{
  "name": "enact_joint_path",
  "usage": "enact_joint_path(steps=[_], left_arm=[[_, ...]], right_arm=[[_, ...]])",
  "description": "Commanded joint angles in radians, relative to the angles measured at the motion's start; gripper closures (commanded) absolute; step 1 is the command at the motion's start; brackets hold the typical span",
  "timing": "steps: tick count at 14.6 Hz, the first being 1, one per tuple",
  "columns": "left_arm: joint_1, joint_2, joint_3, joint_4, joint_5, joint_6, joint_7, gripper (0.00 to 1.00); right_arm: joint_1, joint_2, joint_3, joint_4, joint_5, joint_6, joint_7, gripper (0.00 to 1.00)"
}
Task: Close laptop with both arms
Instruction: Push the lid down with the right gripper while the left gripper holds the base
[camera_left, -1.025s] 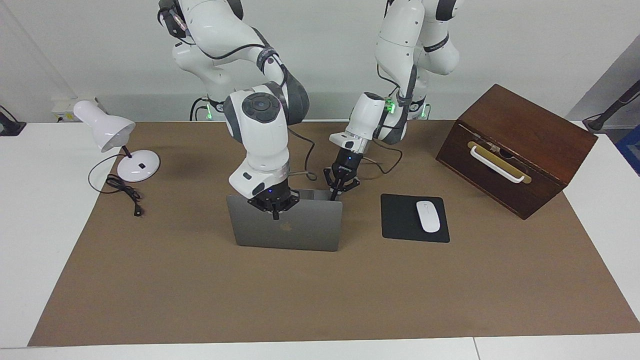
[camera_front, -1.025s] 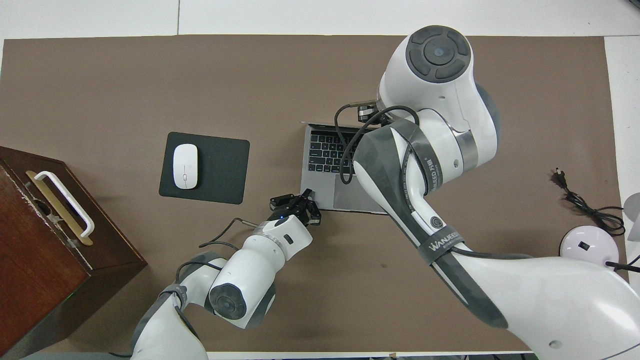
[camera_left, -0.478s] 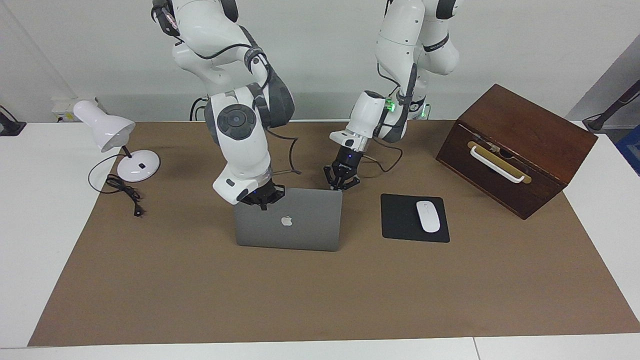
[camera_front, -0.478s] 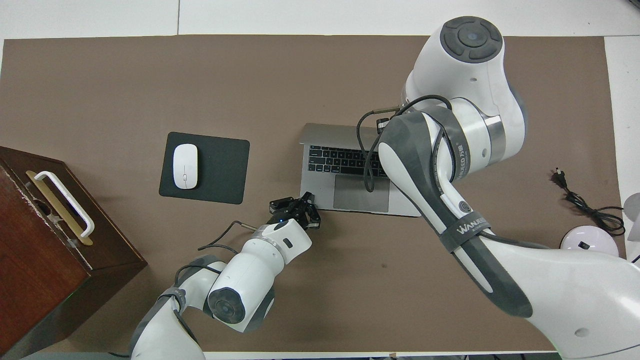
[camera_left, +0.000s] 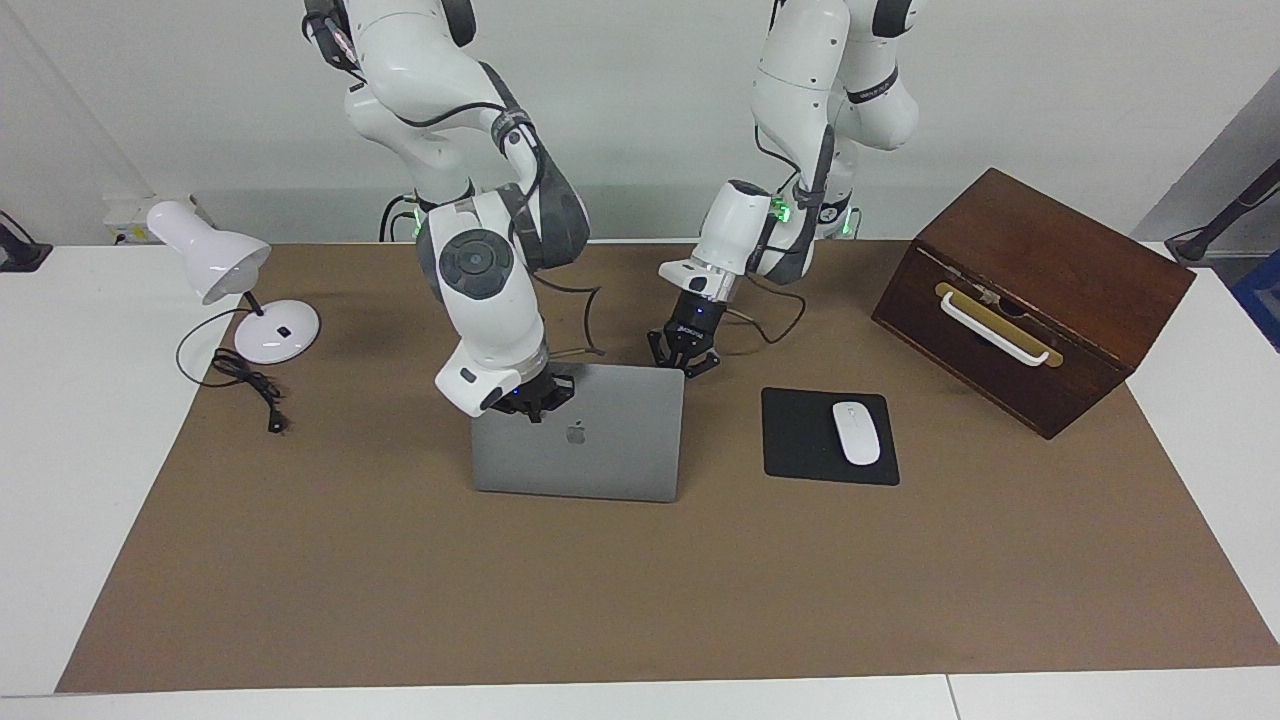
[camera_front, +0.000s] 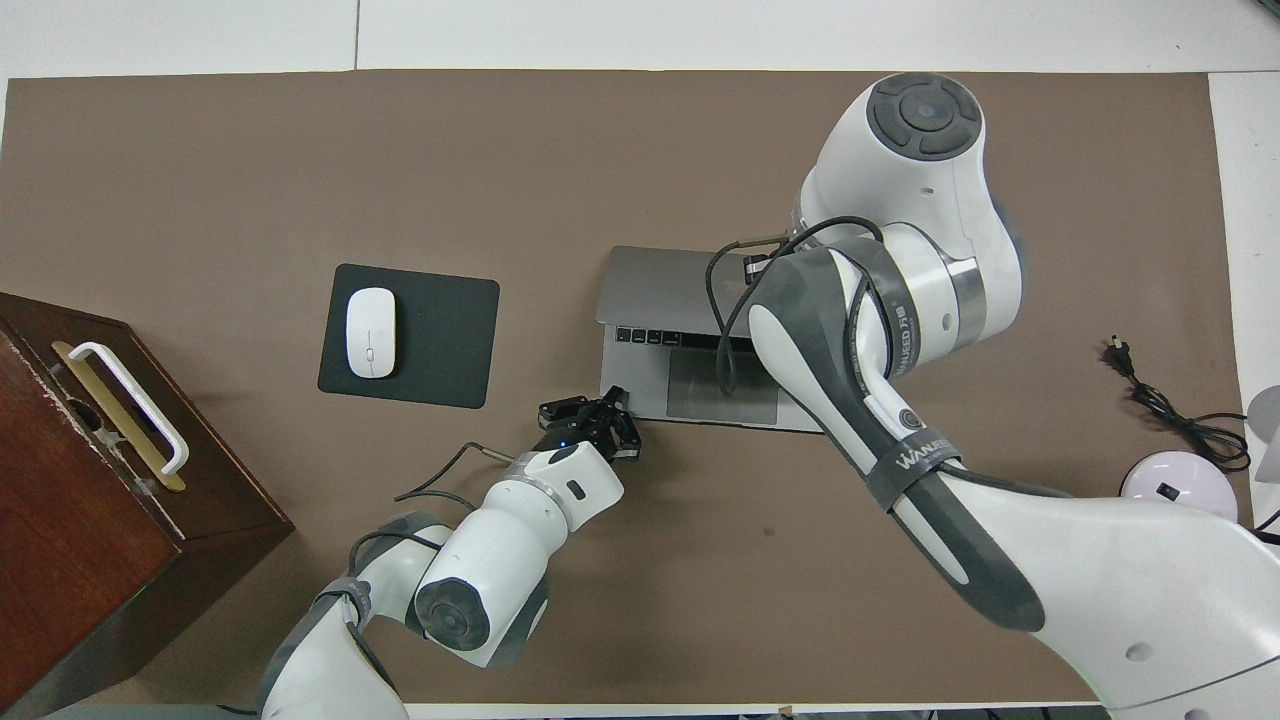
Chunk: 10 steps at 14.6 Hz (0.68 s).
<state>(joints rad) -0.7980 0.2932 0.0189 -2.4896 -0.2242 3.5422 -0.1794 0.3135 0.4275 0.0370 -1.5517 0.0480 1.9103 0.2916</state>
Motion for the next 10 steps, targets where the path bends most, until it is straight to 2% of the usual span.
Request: enact_joint_path(steps=[1,10], left_arm=[[-0.033,0.035,0.007,-0.074,-0.024,-0.039,0.012,1.00],[-0.033,0.037,0.007,-0.074,-0.024,-0.040,0.021,1.00]], right_arm=[[-0.007,-0.030,0.007,-0.076,0.045,0.053,-0.011,1.00],[0.029,0.019,0.009,-0.126,0.053,0.210,0.031,1.00]])
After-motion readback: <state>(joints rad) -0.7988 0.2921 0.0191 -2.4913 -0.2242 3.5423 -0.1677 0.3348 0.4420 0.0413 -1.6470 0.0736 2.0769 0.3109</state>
